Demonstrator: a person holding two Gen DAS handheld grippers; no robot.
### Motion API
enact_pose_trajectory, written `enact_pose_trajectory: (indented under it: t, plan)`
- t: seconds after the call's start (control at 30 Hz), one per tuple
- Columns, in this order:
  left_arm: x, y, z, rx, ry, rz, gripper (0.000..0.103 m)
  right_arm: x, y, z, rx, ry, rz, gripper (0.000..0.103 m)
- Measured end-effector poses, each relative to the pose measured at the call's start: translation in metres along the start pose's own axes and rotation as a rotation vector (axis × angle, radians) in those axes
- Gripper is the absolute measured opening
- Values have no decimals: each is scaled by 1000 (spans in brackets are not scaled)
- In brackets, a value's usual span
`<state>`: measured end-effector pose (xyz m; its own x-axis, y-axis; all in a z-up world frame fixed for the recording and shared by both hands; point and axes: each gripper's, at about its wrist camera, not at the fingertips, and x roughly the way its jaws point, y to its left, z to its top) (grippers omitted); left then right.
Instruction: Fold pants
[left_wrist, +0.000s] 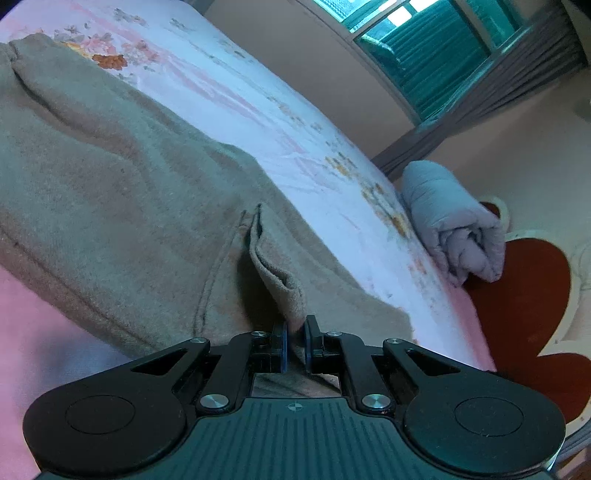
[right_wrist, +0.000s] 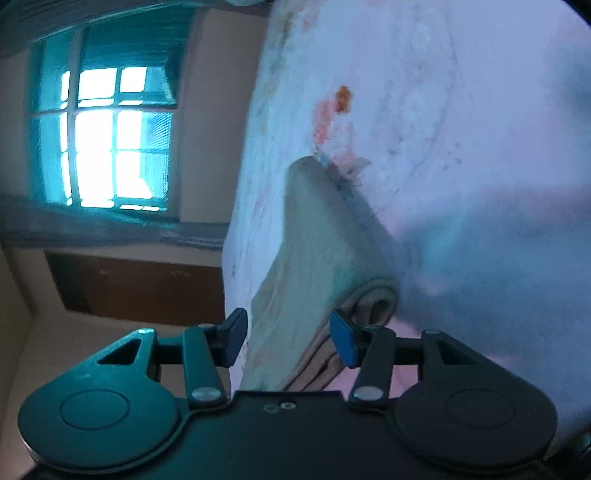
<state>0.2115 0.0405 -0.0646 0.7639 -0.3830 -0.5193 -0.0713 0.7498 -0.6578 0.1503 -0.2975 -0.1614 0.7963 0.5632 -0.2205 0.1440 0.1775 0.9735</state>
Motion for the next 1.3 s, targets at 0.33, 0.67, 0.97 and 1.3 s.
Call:
enact_pose_trajectory:
  t: [0.33, 0.67, 0.97, 1.3]
  plan:
    - [-4, 6, 3, -1, 18, -15, 9, -8, -7, 0, 72, -3, -30, 20]
    - [-8, -2, 5, 35, 12, -5, 9, 0, -17, 4, 150, -1, -34, 24]
    - [-5, -5, 5, 44, 21, 0, 9, -5, -16, 8, 94, -41, -72, 0]
    - [-18, -14, 9, 87, -18, -72, 9, -24, 11, 5, -75, -67, -51, 0]
